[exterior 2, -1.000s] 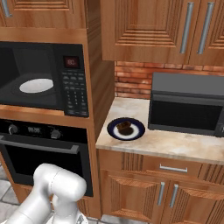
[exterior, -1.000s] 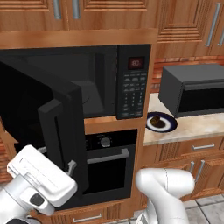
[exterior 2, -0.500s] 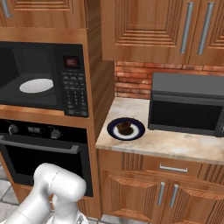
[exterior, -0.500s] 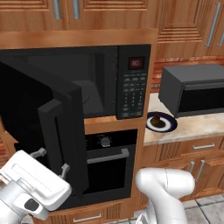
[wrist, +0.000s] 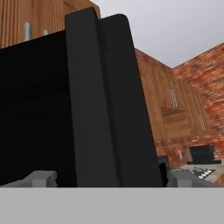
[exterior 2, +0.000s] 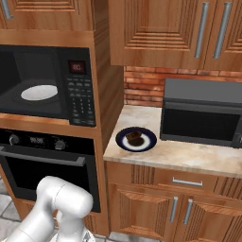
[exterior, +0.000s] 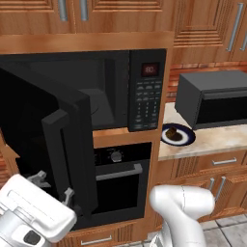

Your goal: Pick the sweet potato from the counter and place it in the microwave. Then turn on the microwave.

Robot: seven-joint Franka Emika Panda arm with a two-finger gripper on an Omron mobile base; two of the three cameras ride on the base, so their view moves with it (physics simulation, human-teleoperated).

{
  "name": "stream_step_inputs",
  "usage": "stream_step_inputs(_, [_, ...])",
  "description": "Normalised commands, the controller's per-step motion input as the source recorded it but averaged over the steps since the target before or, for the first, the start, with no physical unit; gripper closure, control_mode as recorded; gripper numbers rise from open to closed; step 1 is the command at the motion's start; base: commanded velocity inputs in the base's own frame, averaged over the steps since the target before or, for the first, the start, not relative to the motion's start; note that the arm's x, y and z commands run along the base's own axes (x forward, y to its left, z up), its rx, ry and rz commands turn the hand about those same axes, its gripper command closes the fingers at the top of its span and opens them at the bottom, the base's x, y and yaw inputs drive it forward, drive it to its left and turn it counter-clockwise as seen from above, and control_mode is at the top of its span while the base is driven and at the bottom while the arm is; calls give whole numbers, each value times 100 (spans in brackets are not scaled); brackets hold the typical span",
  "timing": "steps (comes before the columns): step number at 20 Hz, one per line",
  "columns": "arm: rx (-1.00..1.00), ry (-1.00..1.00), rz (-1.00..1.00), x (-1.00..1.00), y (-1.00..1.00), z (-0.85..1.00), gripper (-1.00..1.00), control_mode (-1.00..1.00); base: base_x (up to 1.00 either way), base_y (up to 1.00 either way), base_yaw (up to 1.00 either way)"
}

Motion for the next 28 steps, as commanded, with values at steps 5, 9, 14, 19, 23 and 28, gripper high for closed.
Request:
stream_step_inputs(5, [0,-4,0,-43,0,0,-100,-100,0,0,0])
stream_step_inputs(9, [0,-5,0,-51,-10,0,-100,-100,0,0,0])
stream_step_inputs(14, [0,-4,1,-52,-26,0,-100,-100,0,0,0])
stream_step_inputs(19, [0,-3,8,-29,-31,0,-100,-100,0,0,0])
stream_step_inputs(23, [0,-1,17,0,-35,0,-100,-100,0,0,0])
stream_step_inputs(28, [0,0,17,0,-35,0,-100,-100,0,0,0])
